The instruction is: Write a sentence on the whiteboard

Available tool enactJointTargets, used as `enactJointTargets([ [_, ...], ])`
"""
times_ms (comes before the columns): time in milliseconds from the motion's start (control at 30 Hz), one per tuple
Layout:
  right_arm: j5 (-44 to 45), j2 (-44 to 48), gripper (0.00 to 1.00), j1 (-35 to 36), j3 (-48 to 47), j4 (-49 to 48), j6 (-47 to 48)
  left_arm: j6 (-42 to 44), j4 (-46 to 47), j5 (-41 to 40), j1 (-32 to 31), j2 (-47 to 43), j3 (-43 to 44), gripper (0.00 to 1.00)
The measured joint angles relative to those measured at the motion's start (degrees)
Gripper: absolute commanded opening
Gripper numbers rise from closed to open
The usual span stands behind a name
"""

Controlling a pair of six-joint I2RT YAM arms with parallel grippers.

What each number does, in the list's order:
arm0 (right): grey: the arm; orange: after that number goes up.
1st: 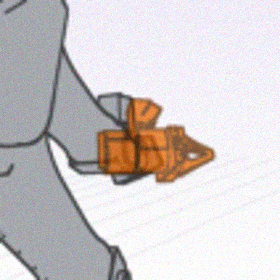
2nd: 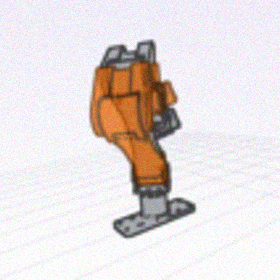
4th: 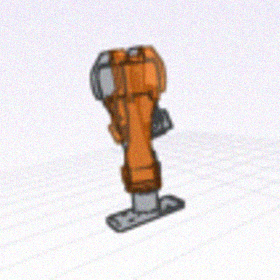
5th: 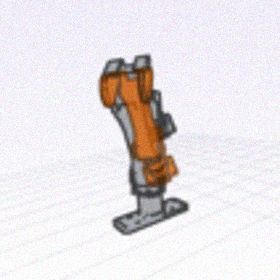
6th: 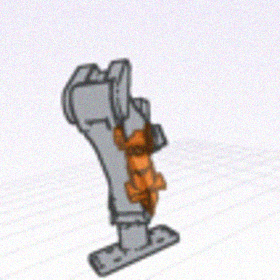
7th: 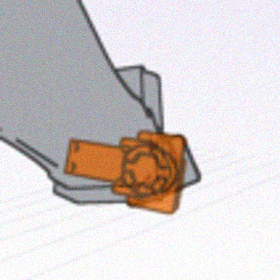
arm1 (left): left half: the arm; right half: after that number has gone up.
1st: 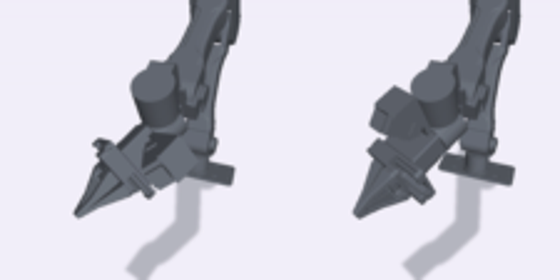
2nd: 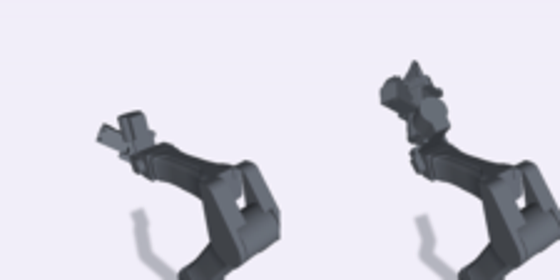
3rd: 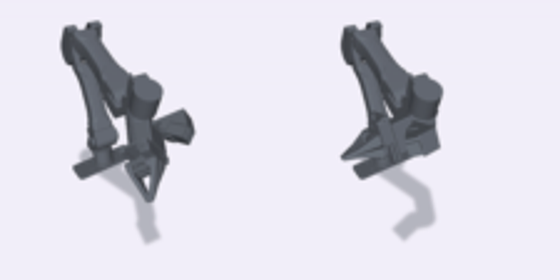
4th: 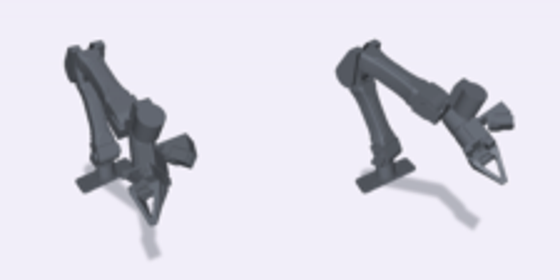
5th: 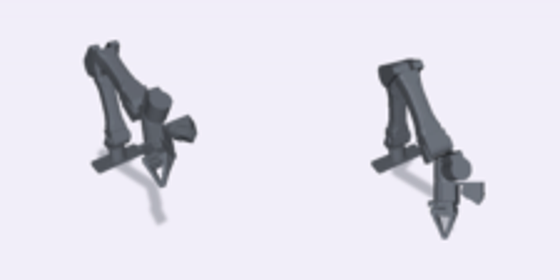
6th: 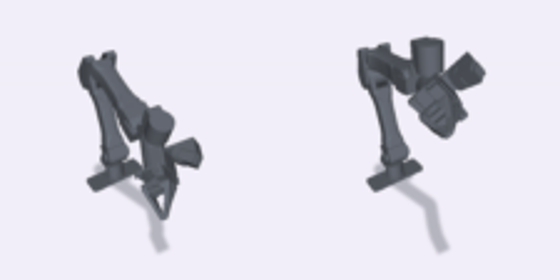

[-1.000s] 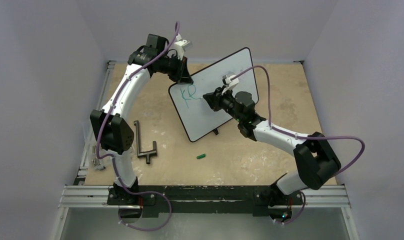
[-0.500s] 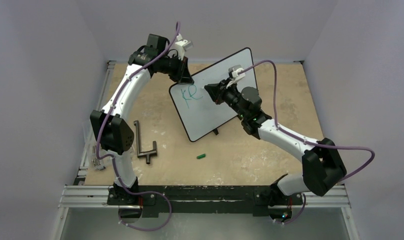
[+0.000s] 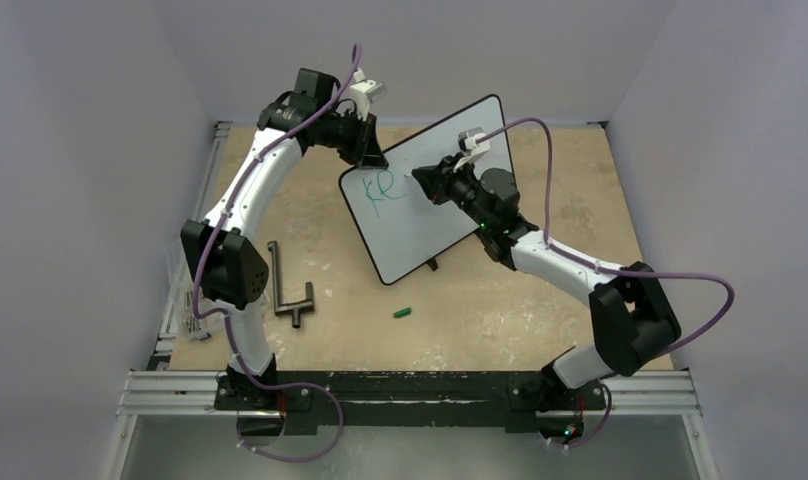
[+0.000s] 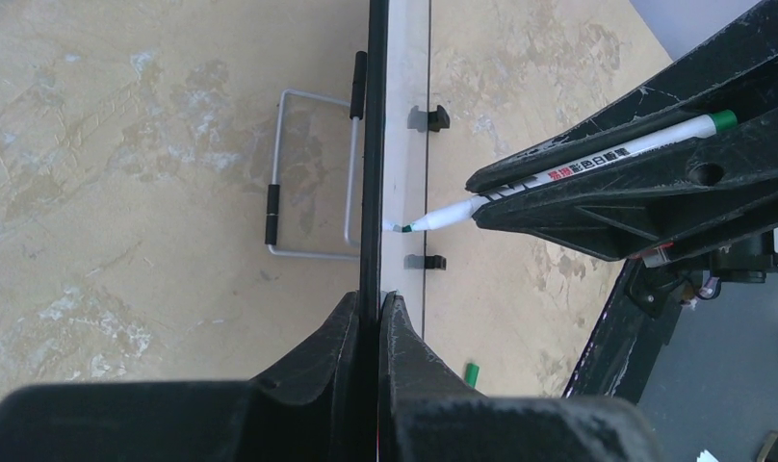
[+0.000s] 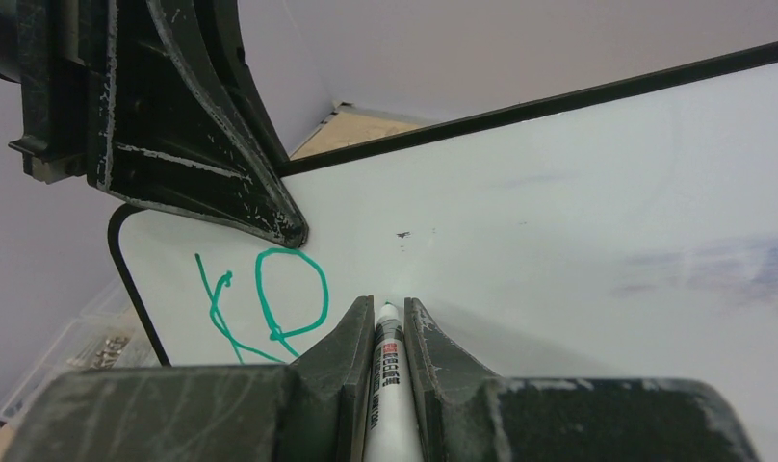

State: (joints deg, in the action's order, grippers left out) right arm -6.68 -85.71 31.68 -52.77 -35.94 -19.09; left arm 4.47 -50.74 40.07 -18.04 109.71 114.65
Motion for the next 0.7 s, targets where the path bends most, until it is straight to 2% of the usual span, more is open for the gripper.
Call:
enactJointTargets([
  [700, -0.57, -1.79, 0.00, -1.81, -4.22, 0.17, -0.07, -0.44, -0.35, -0.46, -0.11, 0.04, 0.00, 0.00],
])
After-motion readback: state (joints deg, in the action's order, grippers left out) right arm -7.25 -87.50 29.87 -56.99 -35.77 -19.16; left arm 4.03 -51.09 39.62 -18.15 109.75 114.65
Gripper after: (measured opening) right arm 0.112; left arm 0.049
